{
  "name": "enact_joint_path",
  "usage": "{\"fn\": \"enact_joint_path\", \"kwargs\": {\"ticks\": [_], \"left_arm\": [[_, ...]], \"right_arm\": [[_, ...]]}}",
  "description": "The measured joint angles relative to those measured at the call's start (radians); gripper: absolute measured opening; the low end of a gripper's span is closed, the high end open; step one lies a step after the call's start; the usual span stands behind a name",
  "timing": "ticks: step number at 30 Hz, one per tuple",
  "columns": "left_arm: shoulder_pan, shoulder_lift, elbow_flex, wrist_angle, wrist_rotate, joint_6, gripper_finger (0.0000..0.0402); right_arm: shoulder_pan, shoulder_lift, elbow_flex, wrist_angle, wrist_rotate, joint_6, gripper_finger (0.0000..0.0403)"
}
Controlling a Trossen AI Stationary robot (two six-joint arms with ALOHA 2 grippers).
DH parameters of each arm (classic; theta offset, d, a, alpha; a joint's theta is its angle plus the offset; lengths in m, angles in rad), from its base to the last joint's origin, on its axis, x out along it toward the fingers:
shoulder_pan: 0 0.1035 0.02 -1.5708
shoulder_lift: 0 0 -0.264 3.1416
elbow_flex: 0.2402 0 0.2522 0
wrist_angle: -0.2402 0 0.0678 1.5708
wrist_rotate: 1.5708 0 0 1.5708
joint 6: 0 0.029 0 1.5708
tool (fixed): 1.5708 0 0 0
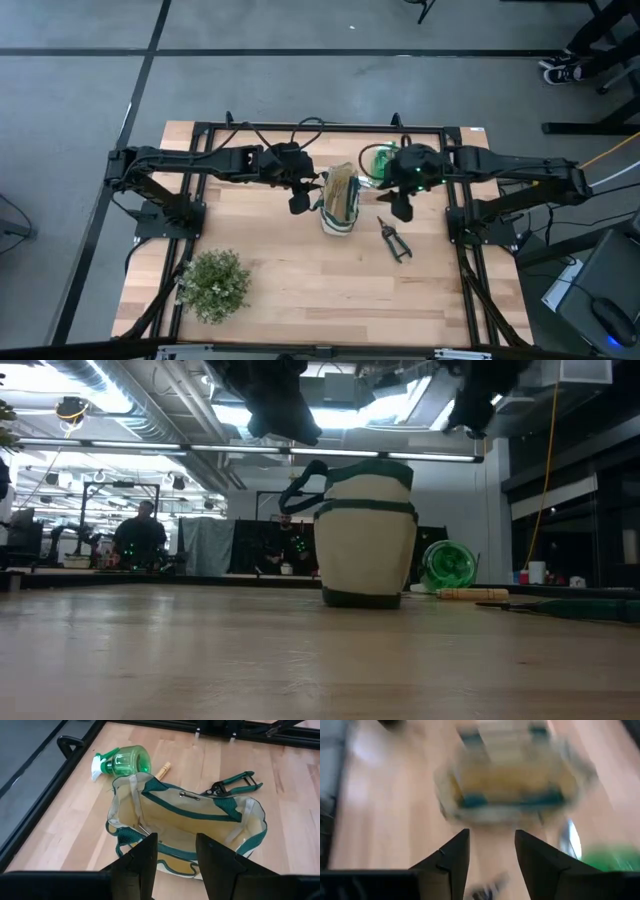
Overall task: Pick & Place Garden tools in Gardening bag
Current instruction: Put the trowel into the gardening bag
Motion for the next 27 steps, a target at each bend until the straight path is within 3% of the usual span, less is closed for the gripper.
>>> {"fn": "enact_joint_path", "kwargs": {"ticks": [4,14,21,27], "left_arm": [[0.000,0.000,0.000,-0.017,0.000,0.000,0.0130],[0.000,0.000,0.000,-0.044,-0.034,0.078,0.0130],[0.000,0.000,0.000,-0.043,-0.065,0.105,0.0130],[0.015,0.000,0.000,-0.040,-0.064,0.105,0.0130]], "right_arm": [[0.000,0.005,-0.017,-0.134,0.076,0.024,0.0161],[0.000,0.006,-0.239,-0.102,0.318,0.026,0.0160],[0.000,0.006,-0.439,0.098,0.347,-0.044,0.0160],[-0.017,0.006,-0.528,0.272,0.347,-0.046,0.0160]]}}
